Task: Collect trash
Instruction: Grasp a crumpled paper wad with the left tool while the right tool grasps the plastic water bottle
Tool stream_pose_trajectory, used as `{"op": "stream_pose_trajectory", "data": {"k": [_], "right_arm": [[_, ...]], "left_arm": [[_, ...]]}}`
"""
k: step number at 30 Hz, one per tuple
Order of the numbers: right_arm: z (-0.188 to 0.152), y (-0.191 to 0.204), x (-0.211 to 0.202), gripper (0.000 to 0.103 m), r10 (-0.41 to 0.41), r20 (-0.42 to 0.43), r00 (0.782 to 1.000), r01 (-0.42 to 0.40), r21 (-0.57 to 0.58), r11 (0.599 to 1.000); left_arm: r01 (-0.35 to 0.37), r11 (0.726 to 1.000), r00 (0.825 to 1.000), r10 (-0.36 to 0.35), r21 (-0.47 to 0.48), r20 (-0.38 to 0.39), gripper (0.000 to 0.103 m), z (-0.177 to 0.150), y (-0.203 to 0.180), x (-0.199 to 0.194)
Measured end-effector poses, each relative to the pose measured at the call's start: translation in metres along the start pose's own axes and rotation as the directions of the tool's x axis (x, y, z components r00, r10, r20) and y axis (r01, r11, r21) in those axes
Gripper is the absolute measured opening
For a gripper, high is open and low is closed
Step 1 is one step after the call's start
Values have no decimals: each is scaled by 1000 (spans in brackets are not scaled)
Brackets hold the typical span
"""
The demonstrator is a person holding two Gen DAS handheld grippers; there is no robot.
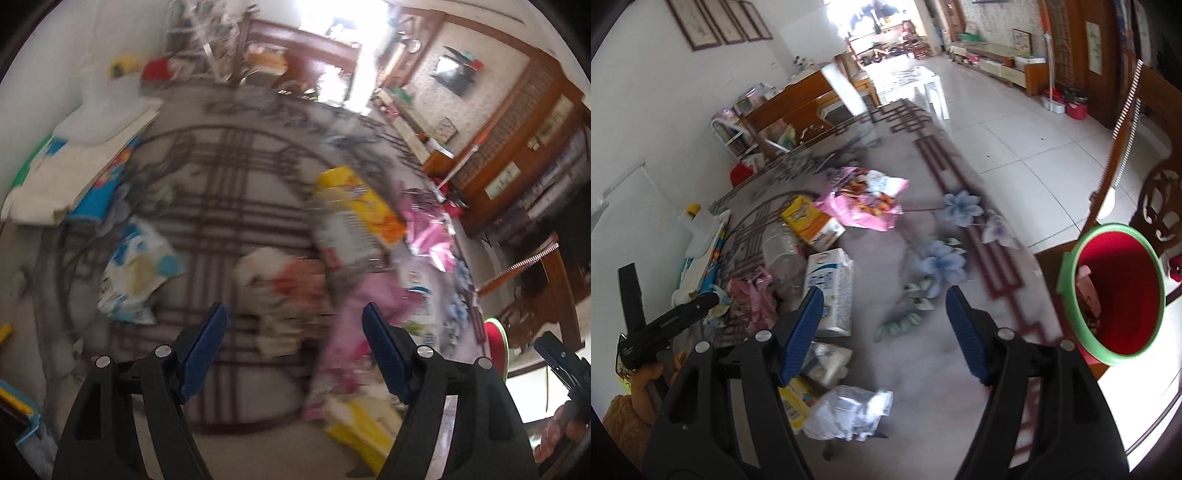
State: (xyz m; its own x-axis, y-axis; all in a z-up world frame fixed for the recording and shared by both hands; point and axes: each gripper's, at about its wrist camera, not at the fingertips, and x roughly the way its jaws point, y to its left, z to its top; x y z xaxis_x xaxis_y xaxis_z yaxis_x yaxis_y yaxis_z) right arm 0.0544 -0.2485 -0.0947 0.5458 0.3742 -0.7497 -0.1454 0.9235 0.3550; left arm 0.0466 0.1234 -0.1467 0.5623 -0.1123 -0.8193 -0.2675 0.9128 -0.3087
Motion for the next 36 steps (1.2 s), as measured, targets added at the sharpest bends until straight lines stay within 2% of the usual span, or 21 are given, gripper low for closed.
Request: {"op": "stream_pose_trajectory", "data": {"k": [6, 11, 15, 16, 19, 24, 27, 31, 36], "right_arm": [[8, 20, 9, 67, -13, -13, 1000, 12, -33, 999], [17, 28, 17, 67, -30, -28, 999, 29, -47, 998], [26, 36, 41, 67, -32, -76, 997, 27, -66, 997], [27, 41, 49, 67, -29, -90, 996, 22, -80, 997], [33, 57, 72, 67, -8, -132, 991, -8, -126, 992], [51, 92, 119, 67, 49, -225, 973, -92, -183, 979], [59, 112, 146, 67, 84, -275, 958, -143, -206, 968], [65, 136, 181, 59, 125, -352, 928, -210, -215, 954], [59, 160, 210, 59, 101, -419, 902, -228, -266, 937]], "left_arm": [[26, 1000, 999, -26, 2, -46, 71, 12, 3, 37], [47, 998, 993, -50, -39, -105, 71, 18, 4, 67], [56, 997, 987, -63, -51, -147, 56, 18, 8, 86], [63, 996, 987, -71, -57, -144, 56, 18, 10, 88], [96, 994, 987, -103, -61, -126, 46, 18, 15, 86], [89, 994, 993, -93, -62, -72, 43, 21, 26, 63], [74, 997, 996, -75, -28, -55, 43, 21, 28, 49], [51, 999, 996, -52, -18, -79, 44, 16, 35, 50], [43, 997, 992, -51, -65, -117, 48, 9, 48, 63]]}}
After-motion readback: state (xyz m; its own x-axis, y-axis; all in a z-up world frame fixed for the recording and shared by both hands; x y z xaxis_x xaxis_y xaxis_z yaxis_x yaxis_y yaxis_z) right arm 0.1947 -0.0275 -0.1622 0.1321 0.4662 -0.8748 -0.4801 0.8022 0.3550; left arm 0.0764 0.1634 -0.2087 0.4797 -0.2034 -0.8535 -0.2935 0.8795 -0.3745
